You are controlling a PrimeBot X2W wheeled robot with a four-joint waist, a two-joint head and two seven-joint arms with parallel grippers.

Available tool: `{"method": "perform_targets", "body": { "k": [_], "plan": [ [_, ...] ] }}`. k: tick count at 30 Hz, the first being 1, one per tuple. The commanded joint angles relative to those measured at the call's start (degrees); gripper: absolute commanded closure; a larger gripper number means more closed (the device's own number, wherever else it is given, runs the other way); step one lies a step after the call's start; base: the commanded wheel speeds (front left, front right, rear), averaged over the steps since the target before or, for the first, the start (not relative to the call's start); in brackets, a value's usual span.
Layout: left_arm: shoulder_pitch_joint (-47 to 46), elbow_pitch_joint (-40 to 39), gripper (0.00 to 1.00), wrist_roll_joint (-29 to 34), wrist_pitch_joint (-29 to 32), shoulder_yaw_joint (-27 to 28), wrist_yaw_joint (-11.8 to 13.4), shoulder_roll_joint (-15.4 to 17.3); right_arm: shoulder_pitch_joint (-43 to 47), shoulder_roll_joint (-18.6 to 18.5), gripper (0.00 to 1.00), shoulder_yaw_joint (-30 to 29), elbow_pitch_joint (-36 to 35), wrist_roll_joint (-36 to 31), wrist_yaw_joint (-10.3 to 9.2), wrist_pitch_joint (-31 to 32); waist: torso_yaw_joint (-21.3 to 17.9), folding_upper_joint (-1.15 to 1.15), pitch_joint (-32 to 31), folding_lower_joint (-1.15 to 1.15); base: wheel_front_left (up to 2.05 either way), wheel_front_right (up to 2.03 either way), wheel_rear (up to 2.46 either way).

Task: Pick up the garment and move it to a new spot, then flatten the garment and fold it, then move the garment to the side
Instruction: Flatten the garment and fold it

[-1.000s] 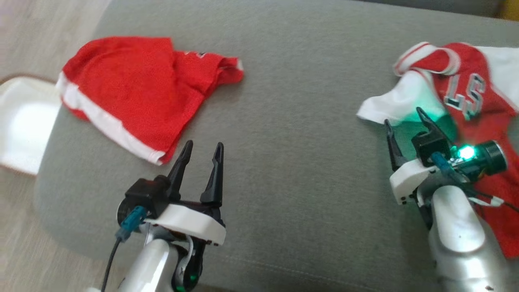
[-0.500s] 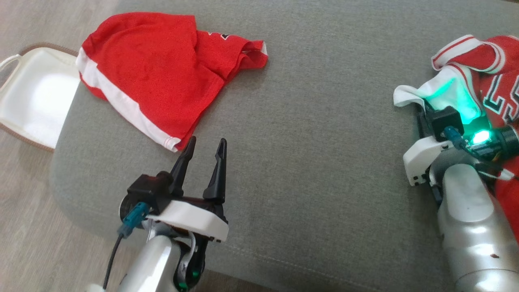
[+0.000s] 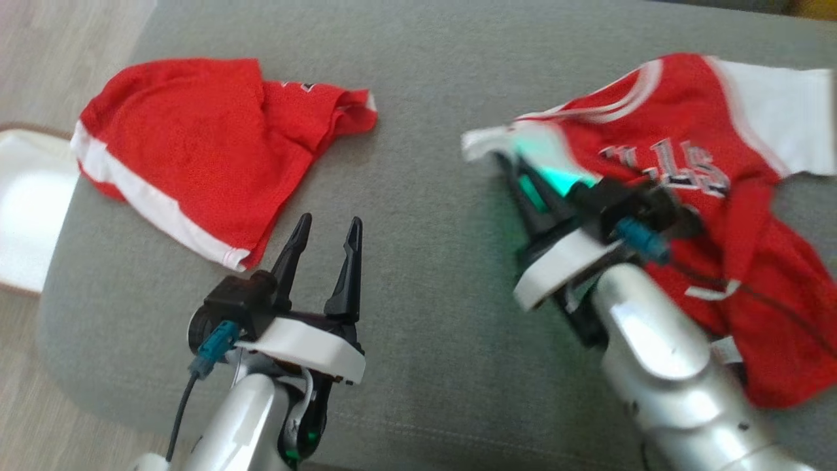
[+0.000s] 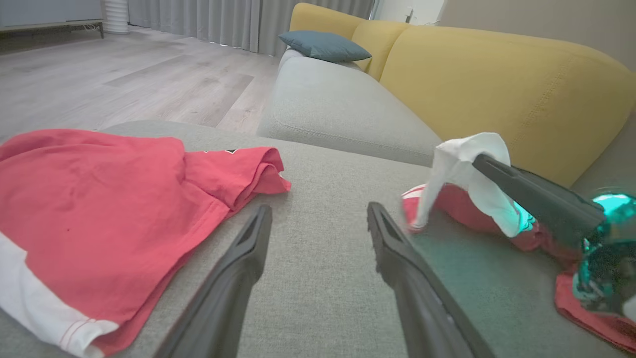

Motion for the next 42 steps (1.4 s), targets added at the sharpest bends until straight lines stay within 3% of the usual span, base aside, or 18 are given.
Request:
{"method": "perform_targets", "body": {
  "k": [1,8,11,12,21,27,36,42],
  "plan": [
    [-0.83,-1.42,0.00,0.71,-0.31,2.58,-0.21,0.41,1.71,0.95,1.00,4.44,-4.09,3.74,0.20,-0.60,-1.74,0.00,-1.56,0.00,0.00,0.00,0.00],
    [0.56,-1.11,0.00,1.37,-0.31,3.62,-0.33,0.41,3.00,0.96,1.00,17.66,-11.73,14.69,0.20,0.25,-4.09,0.00,-3.75,0.00,0.00,0.00,0.00],
    [1.42,-1.02,0.00,1.68,-0.31,4.09,-0.51,0.41,3.12,0.96,1.00,20.99,-11.84,16.59,0.20,2.01,-4.95,0.00,-4.33,0.00,0.00,0.00,0.00],
    [1.72,-0.88,0.00,1.88,-0.31,4.18,-0.62,0.41,2.99,0.96,0.00,21.20,-9.60,15.32,0.20,3.20,-5.31,0.00,-4.62,0.00,0.00,0.00,0.00],
    [2.09,-1.08,0.00,2.01,-0.31,4.64,-0.60,0.41,3.32,0.96,0.00,17.85,-4.48,10.82,0.20,3.62,-6.87,0.00,-6.08,0.00,0.00,0.00,0.00],
    [2.82,-1.52,0.00,1.80,-0.31,4.95,-0.43,0.41,5.62,0.96,0.00,9.06,-3.70,3.79,0.20,2.27,-8.53,0.00,-7.91,0.00,0.00,0.00,0.00],
    [3.59,-3.37,0.00,1.43,-0.31,4.90,0.12,0.41,16.65,0.96,0.00,-8.82,-12.32,-4.88,0.20,-0.02,-12.01,0.00,-9.39,0.00,0.00,0.00,0.00],
    [3.91,-3.69,0.00,1.76,-0.31,4.87,-0.02,0.41,26.02,0.96,0.00,-16.70,-18.96,-6.85,0.20,-0.48,-14.59,0.00,-9.19,0.00,0.00,0.00,0.00]
  ]
}}
